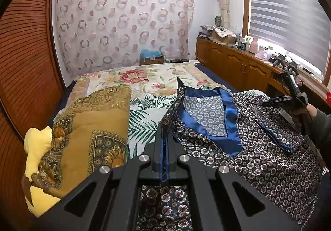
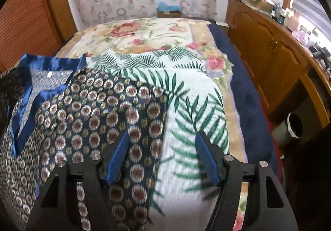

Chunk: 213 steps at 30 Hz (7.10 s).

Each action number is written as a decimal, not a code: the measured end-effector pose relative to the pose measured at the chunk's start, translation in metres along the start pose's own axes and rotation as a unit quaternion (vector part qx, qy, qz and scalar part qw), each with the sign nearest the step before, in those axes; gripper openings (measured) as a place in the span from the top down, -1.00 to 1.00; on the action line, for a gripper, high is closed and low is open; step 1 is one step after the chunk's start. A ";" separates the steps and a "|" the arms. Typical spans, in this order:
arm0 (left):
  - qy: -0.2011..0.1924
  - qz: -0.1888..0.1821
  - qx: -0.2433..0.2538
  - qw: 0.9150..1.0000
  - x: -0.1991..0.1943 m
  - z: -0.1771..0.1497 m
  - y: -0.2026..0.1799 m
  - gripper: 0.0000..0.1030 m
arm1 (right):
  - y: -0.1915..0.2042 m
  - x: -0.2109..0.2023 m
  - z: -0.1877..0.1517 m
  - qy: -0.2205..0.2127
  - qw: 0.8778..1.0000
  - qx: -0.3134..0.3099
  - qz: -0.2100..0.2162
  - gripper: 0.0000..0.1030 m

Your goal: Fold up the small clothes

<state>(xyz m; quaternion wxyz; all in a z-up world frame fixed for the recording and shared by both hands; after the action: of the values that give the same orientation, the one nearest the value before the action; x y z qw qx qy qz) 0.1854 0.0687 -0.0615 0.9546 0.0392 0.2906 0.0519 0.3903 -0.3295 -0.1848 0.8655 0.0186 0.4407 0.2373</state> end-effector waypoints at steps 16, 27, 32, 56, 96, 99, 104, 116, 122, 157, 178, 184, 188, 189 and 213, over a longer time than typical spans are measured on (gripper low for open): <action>-0.049 -0.015 -0.061 0.997 -0.082 -0.031 0.039 1.00 | 0.097 -0.113 -0.025 -0.117 0.985 -0.100 0.081 1.00; -0.036 0.018 -0.095 0.995 -0.132 -0.084 0.089 1.00 | 0.105 -0.219 -0.118 -0.143 0.979 -0.106 0.104 1.00; -0.033 0.027 -0.078 0.996 -0.141 -0.090 0.098 0.68 | 0.095 -0.210 -0.159 -0.068 0.989 -0.100 0.090 1.00; 0.133 0.041 -0.027 0.990 0.001 -0.125 0.084 0.28 | 0.068 -0.147 -0.127 -0.038 0.994 -0.090 0.044 -0.36; -0.079 -0.009 -0.050 0.996 -0.075 0.054 0.045 0.96 | 0.131 -0.224 -0.052 -0.151 0.968 -0.193 0.050 0.89; -0.081 0.016 -0.053 0.995 -0.050 0.080 0.056 0.96 | 0.134 -0.233 -0.014 -0.170 0.963 -0.207 0.038 0.89; -0.044 0.057 -0.059 0.996 0.014 0.087 0.075 0.93 | 0.124 -0.218 0.046 -0.179 0.962 -0.208 0.004 0.89; 0.039 0.039 -0.052 0.997 0.050 0.030 0.080 0.35 | 0.059 -0.093 0.050 -0.077 0.989 -0.124 -0.034 0.01; 0.033 0.013 -0.038 0.999 0.016 0.005 0.057 0.31 | 0.050 -0.097 0.015 -0.062 0.992 -0.110 -0.024 -0.03; 0.129 -0.062 0.033 0.989 0.013 -0.121 -0.049 0.29 | 0.088 -0.136 -0.190 0.053 0.991 -0.099 0.073 0.96; 0.127 -0.048 0.053 0.989 0.013 -0.122 -0.054 0.18 | 0.070 -0.220 -0.192 0.028 0.993 -0.100 0.046 0.74; 0.126 -0.044 0.060 0.989 0.013 -0.122 -0.056 0.14 | 0.071 -0.197 -0.172 0.007 0.995 -0.091 0.039 0.65; 0.126 -0.041 0.066 0.989 0.013 -0.123 -0.058 0.07 | 0.074 -0.180 -0.158 -0.005 0.995 -0.092 0.038 0.62; 0.126 -0.039 0.066 0.989 0.013 -0.123 -0.058 0.06 | 0.074 -0.178 -0.156 -0.007 0.995 -0.091 0.037 0.58; 0.056 -0.002 -0.002 0.998 -0.008 -0.063 -0.009 0.02 | -0.002 -0.083 -0.044 -0.056 0.997 -0.024 -0.051 -0.11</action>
<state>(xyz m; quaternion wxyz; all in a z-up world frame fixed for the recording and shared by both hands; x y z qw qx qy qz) 0.1448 0.0612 -0.1102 0.9369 0.0335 0.3440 0.0528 0.3159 -0.3749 -0.1490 0.9001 -0.0115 0.3862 0.2015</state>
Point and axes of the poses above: each gripper's, at about its wrist camera, not at the fingertips, and x roughly the way its jaws point, y to its left, z to its top, the point moved 8 cm from there along x, roughly the way its jaws point, and after that the axes turned 15 degrees about z, right-handed, at the moved point
